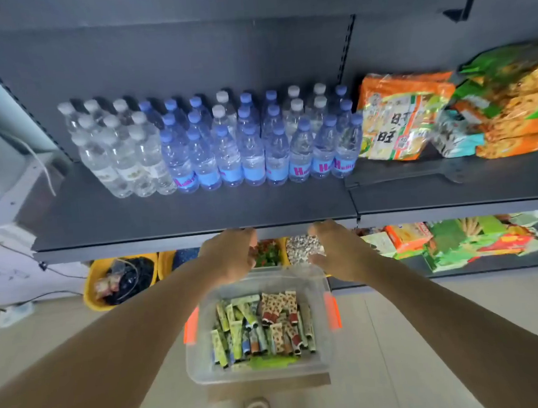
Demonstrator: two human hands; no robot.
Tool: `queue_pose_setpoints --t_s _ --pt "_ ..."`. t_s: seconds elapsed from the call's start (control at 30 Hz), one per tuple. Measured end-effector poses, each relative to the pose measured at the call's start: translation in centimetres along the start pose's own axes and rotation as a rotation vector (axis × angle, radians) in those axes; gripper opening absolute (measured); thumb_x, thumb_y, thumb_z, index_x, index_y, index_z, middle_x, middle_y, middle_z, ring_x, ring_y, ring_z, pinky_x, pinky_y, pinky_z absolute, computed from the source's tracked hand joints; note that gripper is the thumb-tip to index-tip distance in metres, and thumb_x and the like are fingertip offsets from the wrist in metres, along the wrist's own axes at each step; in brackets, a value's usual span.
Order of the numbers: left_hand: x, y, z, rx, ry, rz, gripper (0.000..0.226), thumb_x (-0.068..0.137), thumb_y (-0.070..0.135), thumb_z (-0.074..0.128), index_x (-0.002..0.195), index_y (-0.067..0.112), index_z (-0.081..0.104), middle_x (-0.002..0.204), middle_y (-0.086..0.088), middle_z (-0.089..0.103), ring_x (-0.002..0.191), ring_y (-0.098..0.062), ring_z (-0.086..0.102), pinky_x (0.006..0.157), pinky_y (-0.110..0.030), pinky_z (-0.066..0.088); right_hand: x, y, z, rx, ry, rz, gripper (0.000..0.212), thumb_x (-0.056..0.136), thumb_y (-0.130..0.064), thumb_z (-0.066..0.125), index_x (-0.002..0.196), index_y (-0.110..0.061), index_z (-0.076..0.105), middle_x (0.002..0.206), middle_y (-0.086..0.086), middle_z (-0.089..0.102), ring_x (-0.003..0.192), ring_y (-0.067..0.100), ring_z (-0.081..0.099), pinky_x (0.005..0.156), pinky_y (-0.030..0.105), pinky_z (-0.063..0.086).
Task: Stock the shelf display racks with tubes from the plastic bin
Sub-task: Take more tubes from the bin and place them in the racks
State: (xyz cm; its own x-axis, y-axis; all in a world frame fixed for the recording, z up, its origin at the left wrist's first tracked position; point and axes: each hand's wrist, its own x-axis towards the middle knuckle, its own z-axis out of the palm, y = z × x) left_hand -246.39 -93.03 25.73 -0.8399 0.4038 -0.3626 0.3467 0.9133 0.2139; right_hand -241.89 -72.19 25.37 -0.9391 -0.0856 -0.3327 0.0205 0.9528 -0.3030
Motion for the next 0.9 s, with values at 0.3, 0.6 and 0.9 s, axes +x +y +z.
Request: queue_pose_setpoints --t_s 0.3,0.6,0.9 --pt "1.6 -4.9 15.3 -0.014 -0.241 -0.081 0.038 0.088 0.021 0.057 0.125 0.017 0.047 0.122 -0.007 0.055 0.112 -0.026 0.054 0.086 -0.038 0.049 2.9 3.3 16.0 0.035 -0.260 0.075 0.047 0.090 -0.025 0.057 0.130 -0.007 0.040 0.125 0.015 0.047 0.117 0.032 0.050 0.091 0.037 0.045" --pt "3.8 -9.6 28.0 -0.036 -0.371 -0.117 0.038 0.091 0.023 0.055 0.127 0.018 0.046 0.125 -0.007 0.054 0.114 -0.027 0.054 0.084 -0.035 0.046 7.3 3.8 31.0 0.051 -0.477 0.102 0.043 0.089 -0.016 0.053 0.130 -0.011 0.043 0.117 0.014 0.060 0.102 0.031 0.060 0.081 0.037 0.053" --pt "6.2 -13.2 37.0 -0.135 -0.397 -0.206 0.043 0.087 0.021 0.059 0.127 0.018 0.046 0.125 -0.006 0.053 0.113 -0.026 0.053 0.083 -0.035 0.045 10.0 5.0 41.9 -0.024 -0.706 0.057 0.052 0.093 -0.023 0.054 0.139 -0.008 0.036 0.138 0.012 0.046 0.121 0.029 0.050 0.095 0.038 0.046"
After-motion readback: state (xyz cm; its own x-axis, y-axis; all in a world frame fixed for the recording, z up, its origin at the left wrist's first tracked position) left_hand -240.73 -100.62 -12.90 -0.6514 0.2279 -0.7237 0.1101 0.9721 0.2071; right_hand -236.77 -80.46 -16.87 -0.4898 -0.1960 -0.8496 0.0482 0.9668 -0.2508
